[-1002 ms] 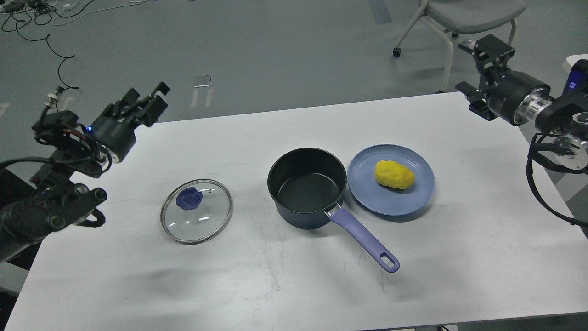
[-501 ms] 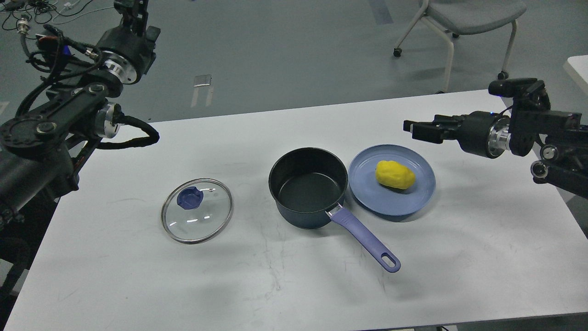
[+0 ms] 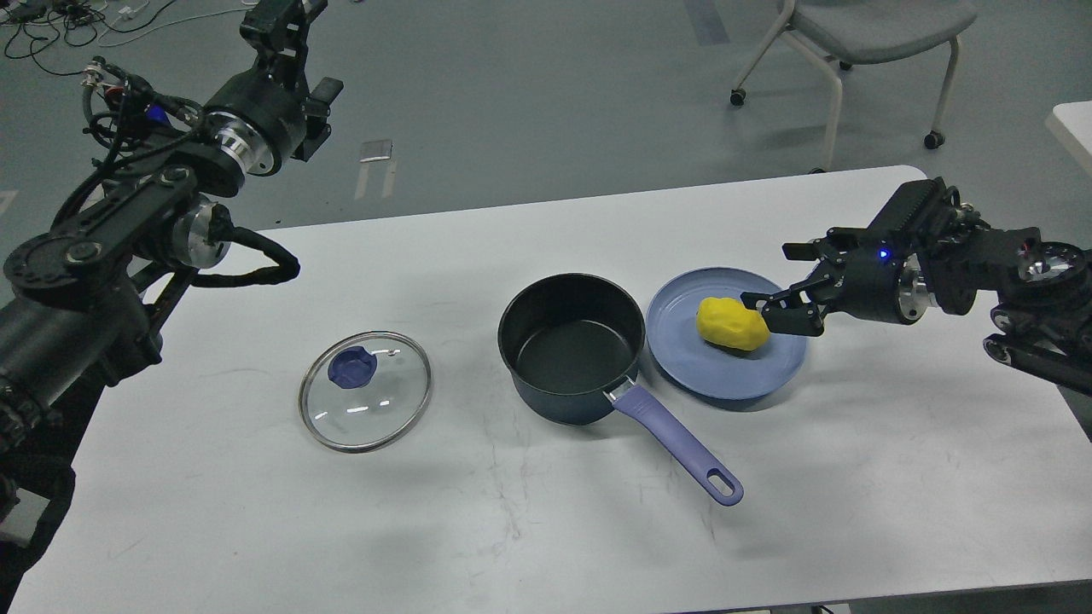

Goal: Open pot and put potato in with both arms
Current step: 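Grasp the yellow potato on the plate with the right gripper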

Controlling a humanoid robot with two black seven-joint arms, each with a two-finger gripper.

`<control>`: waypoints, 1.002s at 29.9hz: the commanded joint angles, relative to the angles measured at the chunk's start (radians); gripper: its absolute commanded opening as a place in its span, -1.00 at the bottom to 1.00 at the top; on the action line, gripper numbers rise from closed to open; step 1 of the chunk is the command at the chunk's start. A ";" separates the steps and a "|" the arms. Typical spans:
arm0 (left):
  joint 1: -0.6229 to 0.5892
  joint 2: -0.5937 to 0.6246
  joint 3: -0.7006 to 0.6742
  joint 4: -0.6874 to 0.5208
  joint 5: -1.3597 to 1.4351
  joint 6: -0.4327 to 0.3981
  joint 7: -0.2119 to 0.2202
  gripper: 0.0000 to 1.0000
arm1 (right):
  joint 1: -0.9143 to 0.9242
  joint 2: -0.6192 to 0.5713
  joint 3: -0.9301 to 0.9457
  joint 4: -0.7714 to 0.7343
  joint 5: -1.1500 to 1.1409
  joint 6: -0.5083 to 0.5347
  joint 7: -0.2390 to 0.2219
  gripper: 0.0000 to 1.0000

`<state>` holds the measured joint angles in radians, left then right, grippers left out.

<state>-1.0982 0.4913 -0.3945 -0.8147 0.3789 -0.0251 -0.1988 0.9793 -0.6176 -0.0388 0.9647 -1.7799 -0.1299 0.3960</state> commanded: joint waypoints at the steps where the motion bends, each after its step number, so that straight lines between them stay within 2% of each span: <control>1: 0.003 0.004 0.000 -0.004 0.000 0.001 -0.001 0.96 | 0.001 0.059 -0.024 -0.055 -0.001 -0.008 0.010 0.85; 4: 0.017 0.010 -0.001 -0.008 0.000 0.001 -0.001 0.96 | 0.005 0.108 -0.090 -0.092 -0.001 -0.055 0.046 0.82; 11: 0.020 0.013 0.000 -0.008 0.002 0.001 -0.002 0.96 | 0.025 0.153 -0.210 -0.195 -0.001 -0.140 0.066 0.82; 21: 0.026 0.013 0.000 -0.008 0.003 0.001 -0.025 0.96 | 0.024 0.203 -0.211 -0.239 0.002 -0.149 0.064 0.80; 24: 0.024 0.013 0.000 -0.008 0.003 -0.001 -0.024 0.96 | 0.001 0.239 -0.214 -0.274 0.002 -0.149 0.064 0.59; 27: 0.024 0.015 0.002 -0.008 0.003 -0.003 -0.025 0.96 | -0.008 0.256 -0.222 -0.284 0.002 -0.149 0.064 0.54; 30: 0.027 0.015 0.002 -0.008 0.003 -0.003 -0.025 0.96 | -0.005 0.256 -0.262 -0.287 0.002 -0.149 0.064 0.37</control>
<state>-1.0726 0.5048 -0.3929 -0.8223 0.3821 -0.0274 -0.2238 0.9731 -0.3647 -0.2694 0.6830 -1.7778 -0.2794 0.4602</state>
